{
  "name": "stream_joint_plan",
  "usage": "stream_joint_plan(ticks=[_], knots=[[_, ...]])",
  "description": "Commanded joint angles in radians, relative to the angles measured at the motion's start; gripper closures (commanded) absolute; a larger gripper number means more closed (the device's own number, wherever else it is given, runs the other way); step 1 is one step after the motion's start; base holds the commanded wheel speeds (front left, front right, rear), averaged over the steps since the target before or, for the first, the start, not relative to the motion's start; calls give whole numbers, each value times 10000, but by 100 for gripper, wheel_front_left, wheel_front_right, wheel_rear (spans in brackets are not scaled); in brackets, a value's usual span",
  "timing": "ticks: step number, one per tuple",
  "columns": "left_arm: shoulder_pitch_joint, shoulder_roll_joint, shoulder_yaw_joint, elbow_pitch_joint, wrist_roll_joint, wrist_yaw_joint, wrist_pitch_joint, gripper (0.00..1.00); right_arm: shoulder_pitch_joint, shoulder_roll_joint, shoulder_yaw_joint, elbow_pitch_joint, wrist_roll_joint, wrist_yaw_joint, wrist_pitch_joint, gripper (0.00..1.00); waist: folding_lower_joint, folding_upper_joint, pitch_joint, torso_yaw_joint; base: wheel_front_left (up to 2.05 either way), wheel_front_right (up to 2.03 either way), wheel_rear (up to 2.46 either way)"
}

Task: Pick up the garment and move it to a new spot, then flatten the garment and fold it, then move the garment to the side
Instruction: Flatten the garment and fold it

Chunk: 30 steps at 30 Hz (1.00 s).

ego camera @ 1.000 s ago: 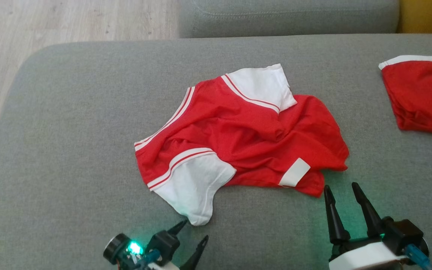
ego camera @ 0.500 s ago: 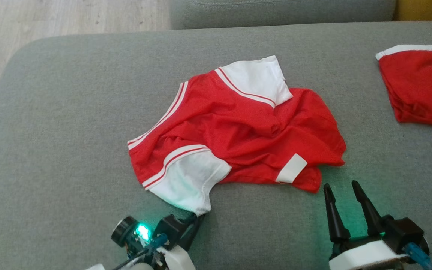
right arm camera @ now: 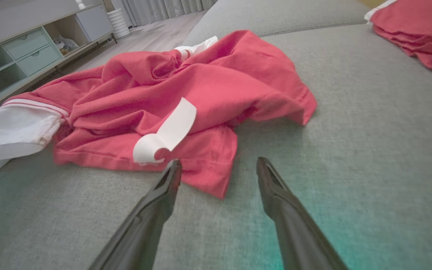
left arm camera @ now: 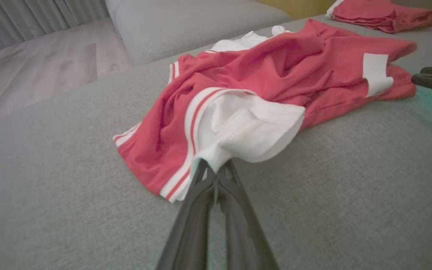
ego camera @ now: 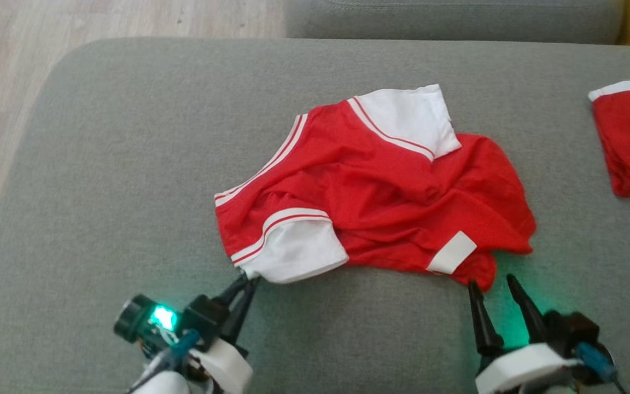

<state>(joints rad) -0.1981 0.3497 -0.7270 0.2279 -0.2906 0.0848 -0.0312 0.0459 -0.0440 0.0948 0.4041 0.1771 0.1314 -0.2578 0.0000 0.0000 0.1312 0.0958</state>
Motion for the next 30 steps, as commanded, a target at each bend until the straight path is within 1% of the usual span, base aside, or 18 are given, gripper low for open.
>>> stream_joint_plan(ticks=[1,4,5,6,8,11,13,16,19,22,26,28,30], knots=[[-347,297,516,-423,35,86,-1,100,-444,-97,297,-96,-16,-7,-40,0,0,0,55,76,0,0,0],[-405,429,598,-688,23,142,58,100,-748,-103,312,278,-13,-7,-40,0,0,0,106,182,0,0,0],[-428,464,618,-746,25,162,83,100,-820,-102,304,363,19,-7,-40,6,0,0,125,211,0,0,0],[-458,487,641,-797,35,193,89,100,-871,-101,285,438,58,-7,-40,30,0,0,142,246,0,0,0],[-501,524,681,-876,34,239,89,100,-955,-101,320,505,114,-7,-40,100,0,0,164,301,0,0,0],[-551,567,801,-964,30,366,-40,100,-950,-98,217,427,249,-7,-40,100,0,0,135,357,0,0,0],[-586,580,980,-1075,-32,472,-302,100,-866,-125,27,-6,211,-7,-40,100,0,0,43,371,0,0,0],[-682,643,1522,-1498,-397,557,-856,100,-687,-125,-511,-1282,186,-7,-40,100,0,0,-153,319,0,0,0],[-992,959,2357,-2132,-799,631,-1350,100,-618,-211,-1065,-2871,171,-7,-40,100,0,0,-420,173,0,0,0],[-1515,1436,3137,-2857,-1132,542,-1504,100,-855,-720,-1406,-4184,141,-7,-40,100,0,0,-681,0,0,0,0],[-2831,2022,3832,-3825,-1268,306,-1226,100,-1824,-1748,-1609,-5410,25,-7,-40,100,0,0,-913,-182,0,0,0],[-3743,2086,4082,-4130,-1378,181,-1071,100,-2485,-2243,-1818,-5836,-52,-7,51,100,0,0,-953,-205,0,0,0],[-4754,2133,4097,-4153,-1408,-97,-827,100,-3308,-2698,-1938,-6098,44,-7,371,100,0,0,-898,-210,0,0,0]])
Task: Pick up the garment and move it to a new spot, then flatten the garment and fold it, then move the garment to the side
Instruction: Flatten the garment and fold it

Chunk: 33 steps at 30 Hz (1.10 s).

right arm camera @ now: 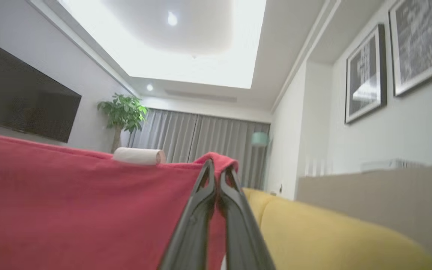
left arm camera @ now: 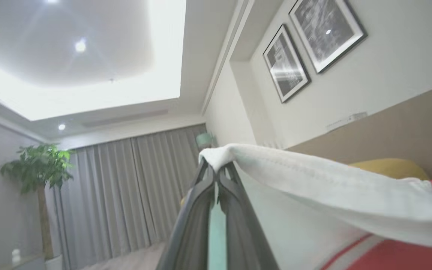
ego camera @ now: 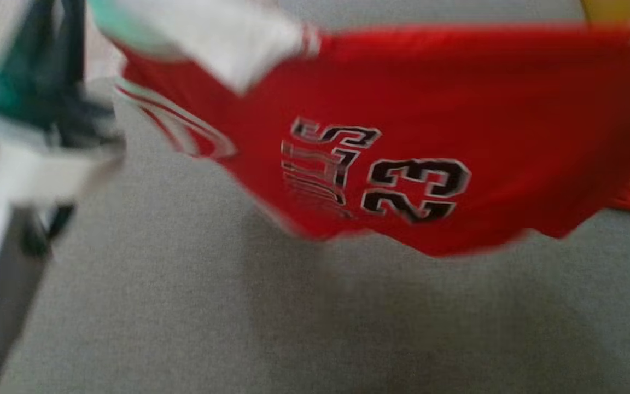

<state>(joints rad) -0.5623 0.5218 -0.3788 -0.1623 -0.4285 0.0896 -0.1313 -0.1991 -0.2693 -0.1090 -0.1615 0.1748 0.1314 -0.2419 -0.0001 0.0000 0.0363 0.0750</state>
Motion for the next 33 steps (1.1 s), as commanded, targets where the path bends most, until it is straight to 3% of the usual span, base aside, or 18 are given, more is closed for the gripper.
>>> stream_joint_plan(ticks=[1,3,6,13,16,21,27,33], knots=[[-1638,375,585,-150,-95,-312,307,100,-1291,-657,89,-467,176,-7,426,100,1,0,121,2,0,0,0],[-3253,204,556,517,-200,-668,612,100,-2662,-1368,336,-144,434,-7,1091,100,1,0,526,-21,0,0,0],[-4716,149,484,1504,-48,-963,774,100,-4200,-1895,1023,731,734,-7,1486,100,1,0,1149,-106,0,0,0],[-6938,-106,190,4192,53,-1614,756,100,-7461,-2089,2535,3366,1114,-7,1365,100,1,0,2539,-248,0,0,0],[-7980,-260,-2,5235,534,-1648,173,100,-8945,-2047,3204,4595,1071,-7,819,100,1,0,3166,-268,0,0,0],[-9487,-819,-87,6572,766,-1747,-877,100,-10854,-2055,3373,5891,655,-7,-52,100,1,0,3637,-186,0,0,0],[-9180,-753,-252,6635,669,-2015,-1241,100,-10923,-2272,3424,5868,436,-7,-192,100,1,0,3701,-11,0,0,0],[-6255,-58,-635,5365,780,-2005,-1292,100,-8623,-2344,3006,5841,1010,-7,-196,100,1,0,3693,88,0,0,0]])
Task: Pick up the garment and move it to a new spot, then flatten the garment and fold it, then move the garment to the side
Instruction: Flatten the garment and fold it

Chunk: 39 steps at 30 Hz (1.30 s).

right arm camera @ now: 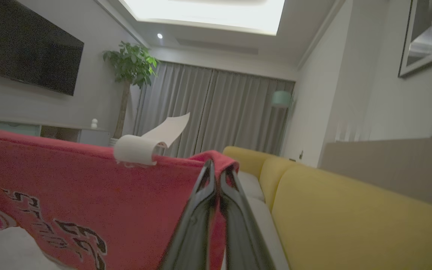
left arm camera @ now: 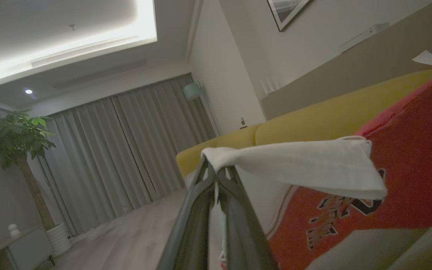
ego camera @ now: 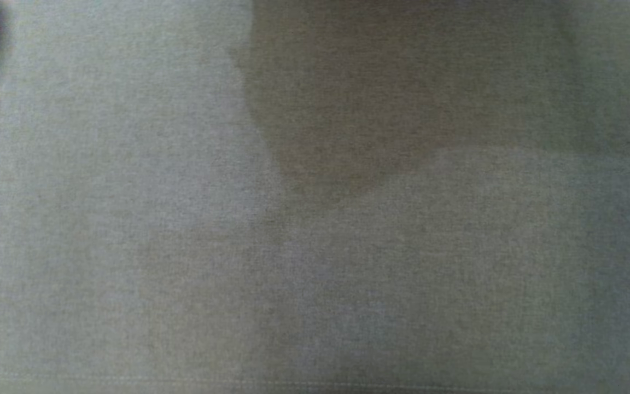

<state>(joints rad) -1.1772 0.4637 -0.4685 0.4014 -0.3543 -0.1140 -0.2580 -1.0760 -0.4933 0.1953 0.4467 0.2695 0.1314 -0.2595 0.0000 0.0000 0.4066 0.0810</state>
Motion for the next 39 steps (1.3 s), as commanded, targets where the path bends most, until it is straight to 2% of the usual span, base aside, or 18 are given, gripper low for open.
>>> stream_joint_plan(ticks=[1,9,12,18,21,27,31,39], knots=[[559,559,262,-540,-28,151,-28,100,655,-118,-96,-252,135,-7,-20,100,0,0,-31,77,0,0,0],[6044,972,-270,-2488,-268,1000,-35,100,5220,-388,427,-637,993,-7,-21,100,0,0,-582,287,0,0,0],[7826,1275,-475,-3097,-365,1359,-1,100,6734,-492,425,-1221,1253,-7,-21,100,0,0,-850,238,0,0,0],[10772,1975,-598,-4829,-729,2315,640,100,9658,-426,-303,-2827,1218,-7,-22,100,0,0,-1272,152,0,0,0],[11638,2391,-666,-5767,-936,2488,1154,100,10813,-491,-252,-3576,1377,-7,118,100,0,0,-1358,158,0,0,0],[11503,2651,-423,-6415,-1295,2395,1493,100,11227,-350,-460,-4314,1768,-7,463,100,0,0,-1266,95,0,0,0],[10086,2362,-372,-6028,-1352,1893,1606,100,10480,-326,-336,-4210,1880,-7,760,100,0,0,-922,39,0,0,0],[6553,1736,-237,-4017,-1196,848,1673,100,8081,-564,277,-3142,2057,-7,1114,100,0,0,-56,-110,0,0,0]])
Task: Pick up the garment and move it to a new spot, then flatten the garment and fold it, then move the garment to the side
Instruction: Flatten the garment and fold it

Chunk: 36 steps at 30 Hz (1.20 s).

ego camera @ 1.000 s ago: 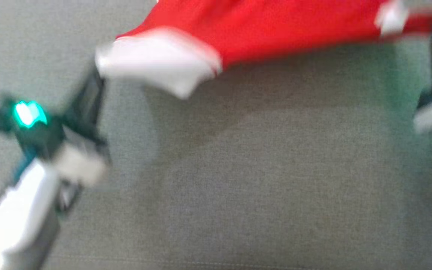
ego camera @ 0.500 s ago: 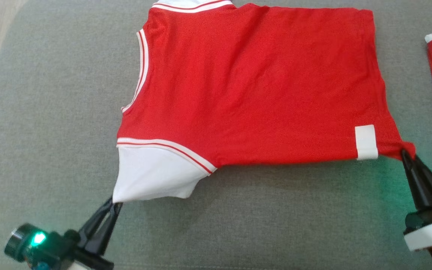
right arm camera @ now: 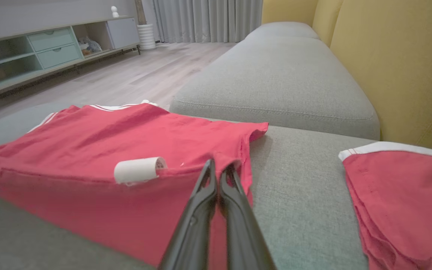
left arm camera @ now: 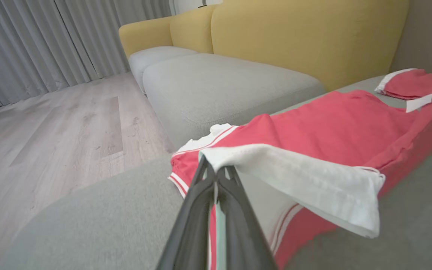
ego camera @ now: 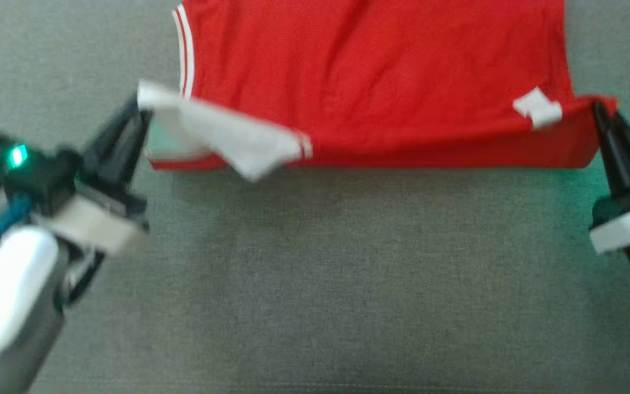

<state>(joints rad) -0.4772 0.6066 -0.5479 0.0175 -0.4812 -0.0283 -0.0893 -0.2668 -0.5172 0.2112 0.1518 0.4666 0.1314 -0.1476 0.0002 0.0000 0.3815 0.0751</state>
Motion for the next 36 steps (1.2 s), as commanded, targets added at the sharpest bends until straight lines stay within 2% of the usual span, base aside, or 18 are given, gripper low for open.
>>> stream_joint_plan(ticks=[1,8,9,10,11,19,22,25,31,34,35,36], knots=[[-848,228,555,82,103,-112,-6,100,-292,-381,204,-29,85,-7,10,100,-2,0,294,-65,0,0,0],[-2883,-328,325,2003,292,-578,-151,100,-1680,-371,820,1044,231,-7,-239,100,-2,0,773,-192,0,0,0],[-3029,-443,354,2306,221,-588,-209,100,-1817,-290,900,1203,287,-7,-311,82,-2,0,814,-220,0,0,0],[-3130,-538,344,2573,184,-605,-261,38,-1939,-214,991,1352,320,-7,-391,0,-2,0,845,-247,0,0,0],[-3196,-613,302,2794,206,-610,-323,0,-2041,-137,1050,1510,358,-7,-492,0,-2,0,860,-266,0,0,0],[-2213,-1289,299,3788,-268,-87,-591,0,-2102,528,936,2209,203,-7,-1098,0,-2,0,693,-319,0,0,0],[-1442,-1578,262,4008,-767,163,-45,0,-1829,767,712,2190,141,-7,-1134,0,-2,0,672,-316,0,0,0],[-1082,-1636,292,4196,-1033,378,381,0,-1646,949,524,2069,59,-7,-1138,0,-2,0,696,-355,0,0,0],[-823,-1624,277,4525,-1330,559,1083,0,-1500,1206,430,2001,-61,-7,-1140,0,-2,0,766,-440,0,0,0],[-695,-1663,173,4666,-1590,391,1592,0,-1488,1297,480,2101,-41,-7,-1140,0,-2,0,752,-475,0,0,0],[-640,-1707,149,4638,-1732,274,1738,9,-1477,1323,469,2187,-27,-7,-1141,0,-2,0,728,-473,0,0,0],[-587,-1769,166,4565,-1921,110,1801,59,-1463,1342,469,2280,-24,-7,-1141,0,-2,0,693,-463,0,0,0]])
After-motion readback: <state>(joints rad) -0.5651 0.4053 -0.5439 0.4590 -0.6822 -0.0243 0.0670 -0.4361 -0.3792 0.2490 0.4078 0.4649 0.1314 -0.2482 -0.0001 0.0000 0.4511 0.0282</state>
